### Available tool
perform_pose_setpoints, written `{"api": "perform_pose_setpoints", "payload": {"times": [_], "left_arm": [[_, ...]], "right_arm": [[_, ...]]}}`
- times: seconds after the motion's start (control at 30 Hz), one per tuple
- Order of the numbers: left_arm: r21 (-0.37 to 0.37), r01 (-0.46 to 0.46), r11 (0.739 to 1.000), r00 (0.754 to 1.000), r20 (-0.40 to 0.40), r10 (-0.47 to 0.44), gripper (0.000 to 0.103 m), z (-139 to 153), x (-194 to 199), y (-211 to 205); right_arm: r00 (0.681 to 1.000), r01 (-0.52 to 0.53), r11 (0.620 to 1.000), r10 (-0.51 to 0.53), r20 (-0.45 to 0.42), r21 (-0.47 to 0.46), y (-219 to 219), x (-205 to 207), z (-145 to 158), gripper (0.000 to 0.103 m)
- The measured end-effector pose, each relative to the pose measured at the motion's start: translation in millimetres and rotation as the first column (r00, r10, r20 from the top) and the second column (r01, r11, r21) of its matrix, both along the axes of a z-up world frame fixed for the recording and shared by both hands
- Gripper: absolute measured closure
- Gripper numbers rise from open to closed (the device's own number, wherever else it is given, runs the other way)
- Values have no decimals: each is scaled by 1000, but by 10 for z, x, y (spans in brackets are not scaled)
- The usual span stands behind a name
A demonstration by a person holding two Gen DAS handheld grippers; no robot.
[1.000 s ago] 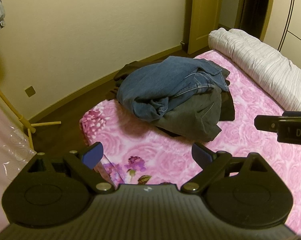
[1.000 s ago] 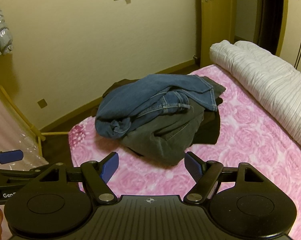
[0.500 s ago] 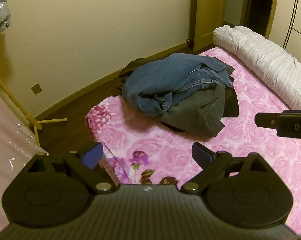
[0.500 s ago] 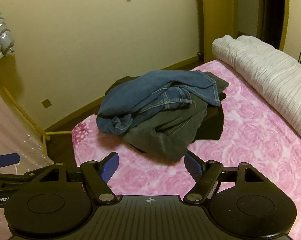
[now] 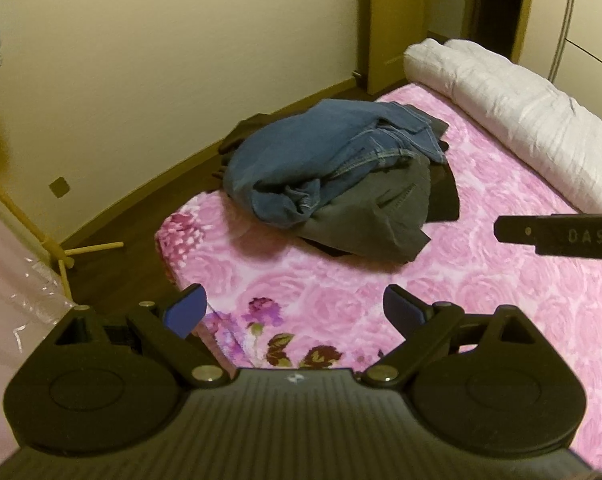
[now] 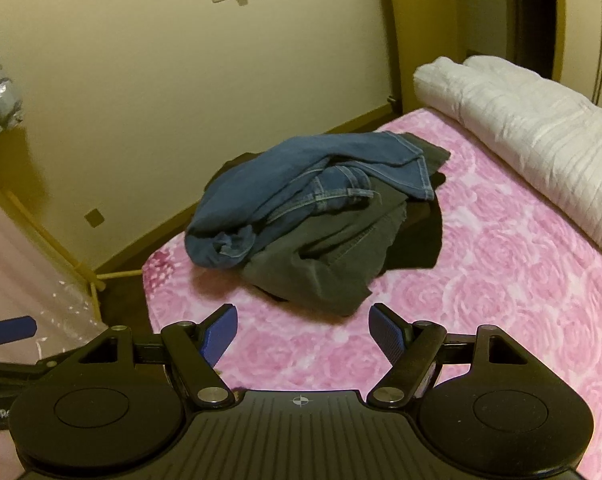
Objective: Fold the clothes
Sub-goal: 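Grasp the blue jeans with the left tool while the right tool grasps the waistband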
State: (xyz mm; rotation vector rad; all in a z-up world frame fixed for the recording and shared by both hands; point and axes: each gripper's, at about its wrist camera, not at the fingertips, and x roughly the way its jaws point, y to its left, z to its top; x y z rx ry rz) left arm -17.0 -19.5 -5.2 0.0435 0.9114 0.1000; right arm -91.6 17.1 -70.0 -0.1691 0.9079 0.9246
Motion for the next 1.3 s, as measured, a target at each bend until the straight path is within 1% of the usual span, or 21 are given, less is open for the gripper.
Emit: {"api": "perform_pose_setpoints", "payload": {"times": [0.1, 0.2, 0.3, 0.33, 0.4, 0.47, 0.6, 0.67, 0.8, 0.87, 0.9, 0.93, 0.97, 1.0, 1.03, 1.07, 1.1, 1.17, 1.2, 1.23, 1.3], "left_arm": [[-6, 32, 999, 999, -2, -32, 10, -93, 197, 77], [72, 142, 987, 989, 15, -144, 10, -268, 512, 180], [150, 249, 957, 967, 24, -255, 10, -442, 827, 282], [178, 286, 942, 955, 24, -294, 10, -508, 931, 319], [252, 372, 893, 922, 11, -387, 10, -698, 1138, 410], [283, 438, 853, 891, -11, -454, 10, -868, 1386, 510], [303, 551, 777, 824, -52, -564, 12, -1191, 1864, 681], [316, 601, 734, 787, -69, -614, 17, -1348, 2101, 724], [315, 678, 665, 722, -116, -682, 21, -1601, 2483, 766], [310, 715, 626, 686, -140, -714, 30, -1705, 2613, 771], [307, 734, 606, 667, -151, -730, 32, -1758, 2678, 774], [304, 751, 586, 647, -163, -745, 36, -1810, 2743, 777], [295, 768, 569, 628, -172, -759, 52, -1852, 2804, 784], [271, 781, 563, 615, -176, -768, 65, -1851, 2848, 811], [250, 786, 566, 611, -177, -771, 81, -1830, 2890, 846], [227, 787, 574, 612, -173, -772, 85, -1795, 2935, 889], [196, 774, 602, 630, -147, -762, 87, -1713, 2987, 959], [135, 745, 653, 666, -97, -740, 92, -1551, 3087, 1101], [123, 735, 667, 677, -79, -732, 92, -1487, 3121, 1164], [111, 732, 672, 680, -73, -729, 92, -1450, 3157, 1195], [85, 737, 670, 675, -69, -734, 92, -1431, 3214, 1202]], "right_arm": [[999, 35, 999, -35, -7, -8, 33, 81, -57, 27], [998, 61, 998, -61, 5, -24, 133, 173, -133, 27], [996, 89, 995, -89, 21, -36, 319, 304, -245, 27], [995, 99, 994, -98, 26, -41, 400, 358, -288, 27], [994, 106, 993, -104, 24, -59, 585, 458, -370, 27], [995, 95, 993, -92, 39, -71, 826, 567, -456, 27], [996, 72, 994, -67, 57, -85, 1291, 779, -627, 27], [996, 66, 994, -61, 58, -91, 1507, 892, -719, 27], [997, 67, 990, -61, 53, -120, 1868, 1169, -976, 27], [998, 68, 991, -66, 17, -113, 1975, 1345, -1127, 27], [998, 68, 992, -69, 0, -109, 2029, 1433, -1203, 26], [997, 69, 992, -71, -18, -105, 2083, 1521, -1279, 23], [997, 70, 992, -74, -37, -101, 2136, 1608, -1354, 21], [993, 82, 992, -89, -77, -92, 2176, 1681, -1433, 19], [988, 95, 992, -104, -117, -84, 2215, 1754, -1512, 18], [978, 119, 991, -129, -166, -68, 2232, 1812, -1586, 18], [961, 154, 987, -160, -226, -42, 2229, 1875, -1662, 18], [908, 253, 967, -223, -354, 40, 2180, 1975, -1791, 18], [892, 287, 956, -244, -380, 58, 2177, 1987, -1829, 18], [875, 320, 945, -264, -405, 75, 2174, 1999, -1867, 17], [838, 386, 917, -300, -456, 105, 2168, 2024, -1943, 16]]}}
